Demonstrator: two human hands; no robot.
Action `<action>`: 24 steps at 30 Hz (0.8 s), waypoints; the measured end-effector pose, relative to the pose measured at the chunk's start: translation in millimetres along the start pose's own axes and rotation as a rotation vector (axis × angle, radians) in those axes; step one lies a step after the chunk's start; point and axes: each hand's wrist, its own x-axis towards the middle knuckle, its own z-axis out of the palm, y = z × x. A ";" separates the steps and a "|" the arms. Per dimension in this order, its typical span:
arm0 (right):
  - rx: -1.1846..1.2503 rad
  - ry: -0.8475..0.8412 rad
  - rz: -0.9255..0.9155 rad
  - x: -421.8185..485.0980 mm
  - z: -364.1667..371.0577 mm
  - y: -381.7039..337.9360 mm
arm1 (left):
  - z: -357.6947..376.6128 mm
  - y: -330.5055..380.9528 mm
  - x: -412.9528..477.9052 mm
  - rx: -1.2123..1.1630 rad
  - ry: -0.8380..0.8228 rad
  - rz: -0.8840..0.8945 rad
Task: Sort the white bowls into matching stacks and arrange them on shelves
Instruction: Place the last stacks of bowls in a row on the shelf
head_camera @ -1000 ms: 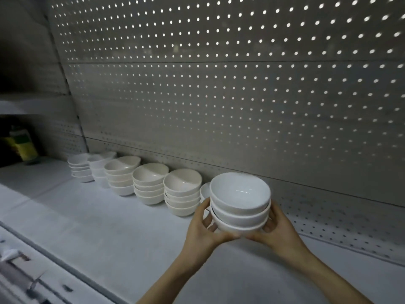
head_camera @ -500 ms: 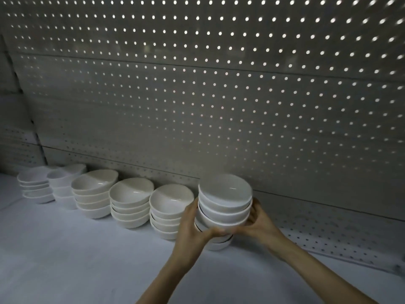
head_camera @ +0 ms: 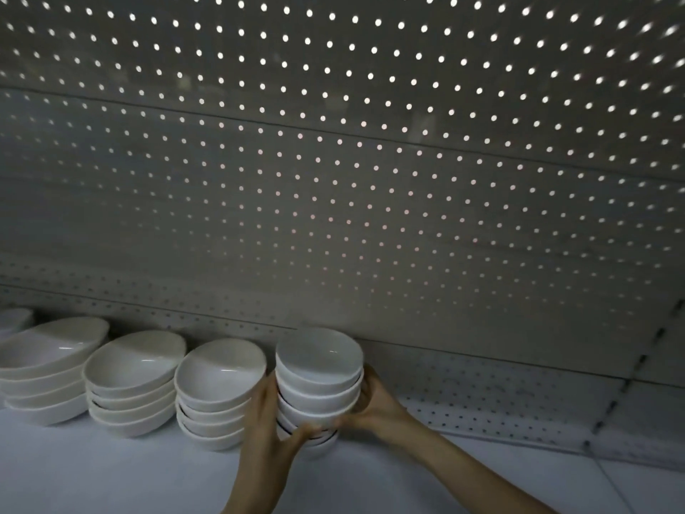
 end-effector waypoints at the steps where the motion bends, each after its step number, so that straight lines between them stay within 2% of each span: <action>1: -0.010 -0.007 0.003 1.3 -0.5 -0.6 | 2.3 -2.0 -0.1 -0.001 0.016 0.007; 6: 0.002 -0.027 -0.038 4.7 -3.0 -1.8 | 10.6 9.4 -17.2 -0.096 0.030 -0.071; 12: 0.042 -0.045 -0.049 3.3 -0.1 0.0 | 12.9 10.9 -21.3 -0.037 0.091 -0.085; 24: 0.064 -0.012 -0.015 -1.7 5.1 -4.8 | 3.7 4.1 -17.6 0.160 0.072 -0.087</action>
